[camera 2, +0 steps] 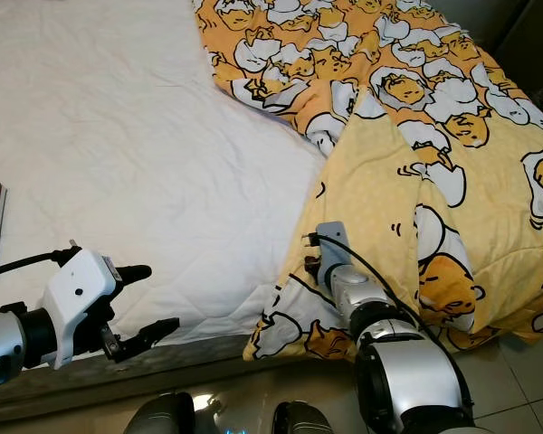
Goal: Clean up the room
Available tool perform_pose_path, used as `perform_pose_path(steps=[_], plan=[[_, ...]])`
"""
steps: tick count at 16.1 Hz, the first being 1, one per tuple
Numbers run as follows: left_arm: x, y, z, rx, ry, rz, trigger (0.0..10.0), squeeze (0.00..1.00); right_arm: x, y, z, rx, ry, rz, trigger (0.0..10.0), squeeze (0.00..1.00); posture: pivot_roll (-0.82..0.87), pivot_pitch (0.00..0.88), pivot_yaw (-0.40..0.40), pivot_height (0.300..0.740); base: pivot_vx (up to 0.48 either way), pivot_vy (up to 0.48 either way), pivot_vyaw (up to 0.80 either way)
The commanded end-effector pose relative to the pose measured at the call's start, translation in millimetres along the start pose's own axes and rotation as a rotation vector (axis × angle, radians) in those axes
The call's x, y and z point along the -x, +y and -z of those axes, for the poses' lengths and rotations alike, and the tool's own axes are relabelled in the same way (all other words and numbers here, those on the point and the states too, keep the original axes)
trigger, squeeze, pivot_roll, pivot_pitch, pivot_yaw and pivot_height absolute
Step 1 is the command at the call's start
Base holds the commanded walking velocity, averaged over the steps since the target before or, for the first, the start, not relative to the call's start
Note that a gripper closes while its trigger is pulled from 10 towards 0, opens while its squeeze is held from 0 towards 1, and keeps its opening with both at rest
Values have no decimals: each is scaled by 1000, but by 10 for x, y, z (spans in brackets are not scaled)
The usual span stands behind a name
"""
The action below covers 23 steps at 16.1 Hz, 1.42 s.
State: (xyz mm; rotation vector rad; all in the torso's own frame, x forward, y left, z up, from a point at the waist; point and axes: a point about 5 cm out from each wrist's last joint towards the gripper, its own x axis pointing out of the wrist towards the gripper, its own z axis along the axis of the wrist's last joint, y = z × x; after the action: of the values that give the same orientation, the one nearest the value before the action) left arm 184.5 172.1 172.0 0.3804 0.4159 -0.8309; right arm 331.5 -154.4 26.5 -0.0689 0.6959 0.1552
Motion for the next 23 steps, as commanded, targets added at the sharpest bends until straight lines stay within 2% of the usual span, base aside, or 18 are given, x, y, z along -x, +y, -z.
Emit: perform_pose_path(steps=[1, 11, 14, 16, 18, 19, 20, 22, 23], plan=[[-21, -29, 14, 8, 4, 22, 10000, 0, 12, -67, 92, -22, 32, 15, 0, 0, 132, 134, -52, 740, 0, 0, 0], [-99, 4, 10, 3, -3, 31, 10000, 0, 44, -196, 131, -69, 38, -9, 0, 0, 111, 113, -37, 740, 0, 0, 0], [-114, 9, 13, 3, -5, 34, 10000, 0, 57, -217, 121, -85, 29, -61, 0, 0, 108, 104, -39, 740, 0, 0, 0], [-115, 9, 13, 3, -7, 31, 10000, 0, 76, -214, 129, -52, 34, -164, 0, 0, 110, 100, -46, 740, 0, 0, 0], [-112, 0, 16, 4, -9, 28, 10000, 0, 131, -227, 205, 22, 75, -342, 0, 0, 109, 98, -56, 740, 0, 0, 0], [-112, -22, 21, 7, -11, 29, 10000, 0, 242, -313, 408, 151, 162, -523, 0, 0, 101, 93, -61, 740, 0, 0, 0], [-121, -42, 18, 8, -15, 34, 10000, 0, 353, -427, 614, 223, 234, -608, 0, 0, 97, 91, -62, 740, 0, 0, 0], [-133, -56, 12, 8, -20, 41, 10000, 0, 470, -512, 794, 234, 281, -679, 0, 0, 94, 89, -59, 740, 0, 0, 0], [-142, -61, 5, 7, -23, 48, 10000, 0, 594, -517, 945, 217, 296, -767, 0, 0, 88, 87, -56, 740, 0, 0, 0]])
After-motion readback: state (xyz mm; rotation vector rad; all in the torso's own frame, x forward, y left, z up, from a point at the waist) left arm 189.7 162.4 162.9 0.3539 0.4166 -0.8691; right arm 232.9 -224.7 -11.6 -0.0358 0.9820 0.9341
